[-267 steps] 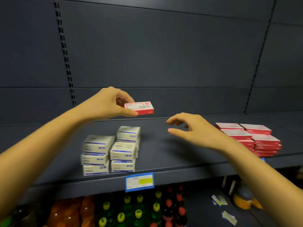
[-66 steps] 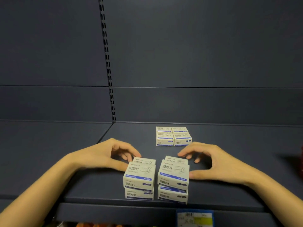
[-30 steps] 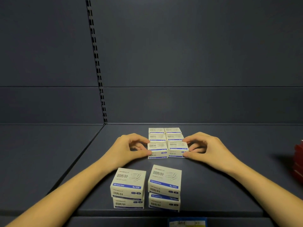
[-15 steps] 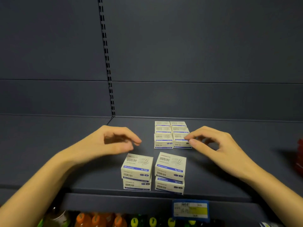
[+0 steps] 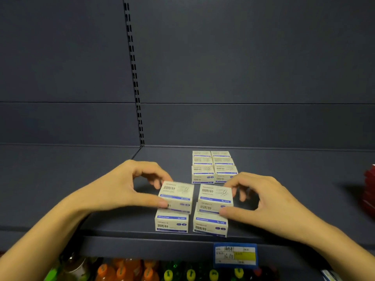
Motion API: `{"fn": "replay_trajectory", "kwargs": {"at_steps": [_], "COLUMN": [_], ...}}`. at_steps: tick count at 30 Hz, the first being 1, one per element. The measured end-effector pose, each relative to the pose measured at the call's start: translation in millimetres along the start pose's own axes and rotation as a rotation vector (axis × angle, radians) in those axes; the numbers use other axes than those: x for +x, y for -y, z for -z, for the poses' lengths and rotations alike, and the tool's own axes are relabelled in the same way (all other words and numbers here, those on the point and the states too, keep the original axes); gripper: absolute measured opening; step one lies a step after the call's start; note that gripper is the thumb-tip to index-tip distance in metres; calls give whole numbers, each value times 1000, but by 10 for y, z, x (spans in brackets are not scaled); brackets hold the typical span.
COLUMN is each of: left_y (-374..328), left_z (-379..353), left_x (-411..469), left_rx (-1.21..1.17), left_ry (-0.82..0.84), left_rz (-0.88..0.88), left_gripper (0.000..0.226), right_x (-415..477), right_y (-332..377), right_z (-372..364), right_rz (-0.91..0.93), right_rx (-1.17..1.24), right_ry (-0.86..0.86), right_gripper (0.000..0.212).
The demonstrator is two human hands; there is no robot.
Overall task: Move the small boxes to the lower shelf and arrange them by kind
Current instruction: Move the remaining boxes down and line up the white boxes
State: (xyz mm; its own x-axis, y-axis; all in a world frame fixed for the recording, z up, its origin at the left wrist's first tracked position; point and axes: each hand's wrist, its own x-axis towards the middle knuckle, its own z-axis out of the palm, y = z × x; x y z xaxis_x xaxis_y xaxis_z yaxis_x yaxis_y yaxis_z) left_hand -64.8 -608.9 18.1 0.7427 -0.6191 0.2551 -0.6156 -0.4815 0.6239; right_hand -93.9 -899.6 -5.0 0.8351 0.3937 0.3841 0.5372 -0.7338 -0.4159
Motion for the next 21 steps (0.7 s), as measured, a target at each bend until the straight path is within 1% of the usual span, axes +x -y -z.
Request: {"fn": "replay_trajectory", "kwargs": {"at_steps": [5, 7, 9, 12, 14, 17, 21], "left_y": [-92, -79, -27, 94, 163, 238, 290], "left_z": [-56, -148, -256, -400, -457, -479, -513], "left_x": [257, 384, 494, 578, 595, 607, 605], "left_rx": [-17, -15, 10, 34, -14, -93, -117], "left_ry": [-129, -161, -152, -82, -73, -139, -216], "left_rz": [4, 44, 110, 179, 206, 252, 283], "left_gripper": [36, 36, 37, 34, 30, 32, 39], "right_x": [17, 40, 62, 78, 80, 89, 121], "right_y": [-158, -240, -316, -430, -490, -562, -616], "right_z": [123, 164, 182, 172, 149, 114, 29], "right_rz": [-75, -108, -137, -168, -184, -193, -203], "right_rx": [199, 266, 292, 283, 273, 237, 158], "right_ry": [-112, -154, -167, -153, -126, -67, -3], "right_gripper": [45, 39, 31, 24, 24, 27, 32]}}
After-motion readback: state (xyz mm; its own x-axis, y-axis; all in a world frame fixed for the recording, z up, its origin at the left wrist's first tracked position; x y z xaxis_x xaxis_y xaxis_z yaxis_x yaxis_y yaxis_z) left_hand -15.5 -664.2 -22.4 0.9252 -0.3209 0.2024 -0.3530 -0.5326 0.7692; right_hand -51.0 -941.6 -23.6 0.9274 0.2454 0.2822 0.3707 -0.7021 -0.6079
